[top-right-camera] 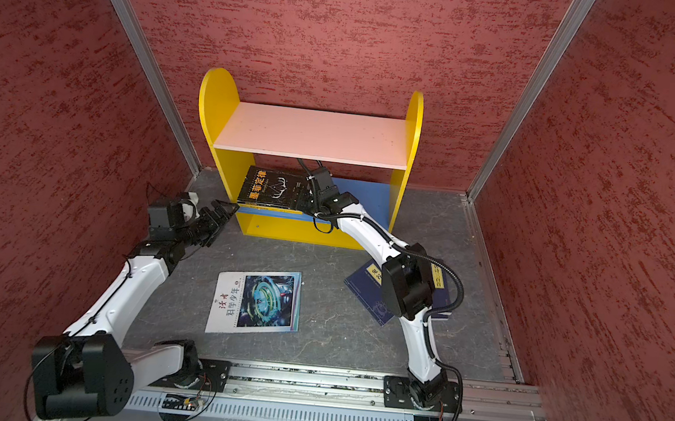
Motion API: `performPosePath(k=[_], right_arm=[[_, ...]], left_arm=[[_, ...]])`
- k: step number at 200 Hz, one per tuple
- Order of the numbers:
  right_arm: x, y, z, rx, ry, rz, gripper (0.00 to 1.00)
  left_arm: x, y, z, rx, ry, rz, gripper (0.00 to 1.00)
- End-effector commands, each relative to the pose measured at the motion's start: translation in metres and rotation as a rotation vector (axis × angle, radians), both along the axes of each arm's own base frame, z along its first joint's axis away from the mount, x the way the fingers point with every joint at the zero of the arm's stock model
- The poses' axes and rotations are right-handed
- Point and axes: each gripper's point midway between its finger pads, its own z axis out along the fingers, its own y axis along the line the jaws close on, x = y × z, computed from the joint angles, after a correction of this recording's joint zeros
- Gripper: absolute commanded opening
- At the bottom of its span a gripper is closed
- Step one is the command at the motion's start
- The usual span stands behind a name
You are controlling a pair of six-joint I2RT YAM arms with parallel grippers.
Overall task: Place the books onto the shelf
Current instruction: 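Press the black book flat onto the yellow book with the right gripper, then release the black book and draw both grippers back toward the table books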
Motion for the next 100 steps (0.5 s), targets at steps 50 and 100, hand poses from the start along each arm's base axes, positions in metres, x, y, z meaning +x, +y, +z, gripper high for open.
performPosePath(k=[50,100], right_arm=[[0.001,0.011,0.040,0.135,0.005,0.004,0.73],[-0.004,0.030,0.020,0.126,0.118,0.054,0.73]], left_arm=[[-0.005,0.002,-0.002,0.033,-0.003,-0.005,1.00],[-0.003,0.001,-0.001,0.030,-0.007,-0.012,1.00]])
